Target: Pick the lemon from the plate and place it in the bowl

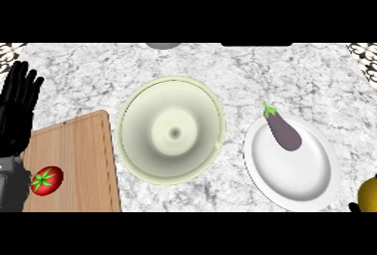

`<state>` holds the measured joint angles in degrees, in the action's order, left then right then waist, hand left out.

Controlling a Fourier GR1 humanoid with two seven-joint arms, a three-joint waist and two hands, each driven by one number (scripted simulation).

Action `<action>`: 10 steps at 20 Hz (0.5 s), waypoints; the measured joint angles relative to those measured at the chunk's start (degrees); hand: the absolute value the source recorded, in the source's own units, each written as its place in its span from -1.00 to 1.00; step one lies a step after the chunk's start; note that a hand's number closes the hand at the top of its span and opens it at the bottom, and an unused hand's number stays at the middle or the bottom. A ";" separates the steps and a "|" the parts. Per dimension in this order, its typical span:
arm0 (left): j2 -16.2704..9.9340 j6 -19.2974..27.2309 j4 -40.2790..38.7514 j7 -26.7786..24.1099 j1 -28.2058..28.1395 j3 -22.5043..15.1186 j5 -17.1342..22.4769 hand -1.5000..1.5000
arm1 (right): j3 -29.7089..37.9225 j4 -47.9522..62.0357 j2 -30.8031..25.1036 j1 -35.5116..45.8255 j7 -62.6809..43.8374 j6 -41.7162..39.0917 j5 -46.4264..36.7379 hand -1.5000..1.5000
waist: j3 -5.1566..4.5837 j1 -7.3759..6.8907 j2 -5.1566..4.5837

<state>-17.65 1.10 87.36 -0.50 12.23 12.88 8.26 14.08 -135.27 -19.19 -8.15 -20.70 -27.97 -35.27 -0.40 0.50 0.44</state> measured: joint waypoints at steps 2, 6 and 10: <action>-0.18 -0.19 -0.26 0.37 0.81 -0.17 0.01 0.00 | -2.51 0.09 1.38 4.99 -4.49 -1.74 0.54 1.00 | -0.03 -0.38 -0.09; -0.16 -0.71 -0.47 -0.04 0.73 -0.48 -0.08 0.00 | -9.21 0.45 4.95 15.45 -16.16 -4.84 1.21 1.00 | -0.07 -1.27 -0.13; -0.16 -0.34 -1.64 0.70 2.71 -0.56 -0.23 0.00 | -17.05 2.27 9.32 27.64 -28.05 -6.88 1.47 1.00 | -0.02 -1.56 -0.23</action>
<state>-17.82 0.76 85.73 0.20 14.94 12.33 8.03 -2.97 -133.01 -9.87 19.49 -48.75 -34.85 -33.80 -0.42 -1.07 0.22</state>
